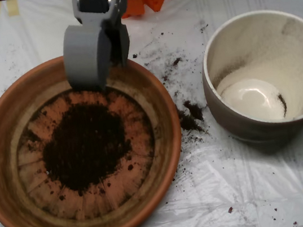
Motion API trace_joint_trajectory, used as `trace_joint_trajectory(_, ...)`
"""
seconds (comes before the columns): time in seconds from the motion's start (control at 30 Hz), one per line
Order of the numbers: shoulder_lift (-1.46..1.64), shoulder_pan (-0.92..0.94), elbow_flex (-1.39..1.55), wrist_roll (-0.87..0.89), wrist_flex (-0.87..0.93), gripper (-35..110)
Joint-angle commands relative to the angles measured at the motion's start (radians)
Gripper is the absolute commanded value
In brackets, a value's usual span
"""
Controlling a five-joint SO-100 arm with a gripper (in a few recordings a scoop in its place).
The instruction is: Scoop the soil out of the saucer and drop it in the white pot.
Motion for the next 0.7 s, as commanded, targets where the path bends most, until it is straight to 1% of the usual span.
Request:
trace_joint_trajectory(0.0,-0.044,0.063,-0.057,0.023,-0.048,39)
trace_joint_trajectory(0.2,-0.135,0.129,-0.055,0.035,-0.094,39)
trace_joint_trajectory(0.37,-0.367,0.172,-0.141,0.057,-0.121,42)
trace_joint_trajectory(0.53,-0.523,0.199,-0.164,0.04,-0.233,43)
trace_joint_trajectory(0.67,-0.644,0.212,-0.224,0.018,-0.278,44)
